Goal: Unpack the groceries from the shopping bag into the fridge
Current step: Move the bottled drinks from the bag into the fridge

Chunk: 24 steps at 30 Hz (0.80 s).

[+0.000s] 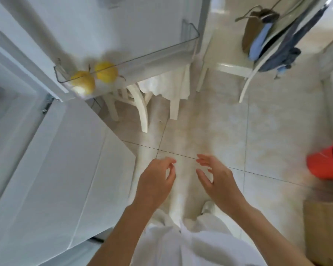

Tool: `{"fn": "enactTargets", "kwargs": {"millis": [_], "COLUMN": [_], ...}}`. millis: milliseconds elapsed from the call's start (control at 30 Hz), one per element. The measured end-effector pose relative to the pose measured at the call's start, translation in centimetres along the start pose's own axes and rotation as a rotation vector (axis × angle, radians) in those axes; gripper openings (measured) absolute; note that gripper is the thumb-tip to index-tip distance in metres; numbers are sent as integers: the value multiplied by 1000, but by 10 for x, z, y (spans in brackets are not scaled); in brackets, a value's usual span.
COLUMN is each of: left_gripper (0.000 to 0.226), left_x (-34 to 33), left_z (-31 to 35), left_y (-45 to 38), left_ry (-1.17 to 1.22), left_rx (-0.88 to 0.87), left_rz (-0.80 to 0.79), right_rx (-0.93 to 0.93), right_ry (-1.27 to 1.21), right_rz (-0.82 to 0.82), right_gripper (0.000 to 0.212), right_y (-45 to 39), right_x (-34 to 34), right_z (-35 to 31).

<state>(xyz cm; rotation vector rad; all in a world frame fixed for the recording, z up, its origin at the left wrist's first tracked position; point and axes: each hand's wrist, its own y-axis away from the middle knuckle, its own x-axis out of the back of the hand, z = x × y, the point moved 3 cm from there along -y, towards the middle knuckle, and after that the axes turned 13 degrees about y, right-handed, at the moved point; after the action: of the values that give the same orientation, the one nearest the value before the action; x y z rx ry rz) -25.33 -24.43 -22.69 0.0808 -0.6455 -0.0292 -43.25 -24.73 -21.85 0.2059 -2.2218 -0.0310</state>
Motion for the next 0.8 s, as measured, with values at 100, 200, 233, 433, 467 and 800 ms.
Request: {"fn": "enactTargets", "kwargs": {"millis": [100,200,233,433,467,800], "left_gripper": [19,21,22,23,22,22], "left_x": [-51,-108,-124,-200,-207,-229], "left_z": [26,59,70,129,135,154], "left_y": [-11,-23,-27,-53,-60,-198], "left_ry": [-3,-4,-3,-34,-41,-61], "left_rx": [-5,5,12,-9,-13,19], "left_rz": [-53,-112,-130,-260,-277,-191], "right_rx": [-54,-85,-93,-156,-171,-190], "right_ry": [6,23,23,-23,-35,-33], "right_rz": [-24,-30,-33,26,35,33], "right_gripper": [35,35,36,35,35,32], "right_y": [11,16,15,-6,-11,-124], "right_x": [26,58,68,128,135,182], "right_z": [48,103,119,192,201,260]}}
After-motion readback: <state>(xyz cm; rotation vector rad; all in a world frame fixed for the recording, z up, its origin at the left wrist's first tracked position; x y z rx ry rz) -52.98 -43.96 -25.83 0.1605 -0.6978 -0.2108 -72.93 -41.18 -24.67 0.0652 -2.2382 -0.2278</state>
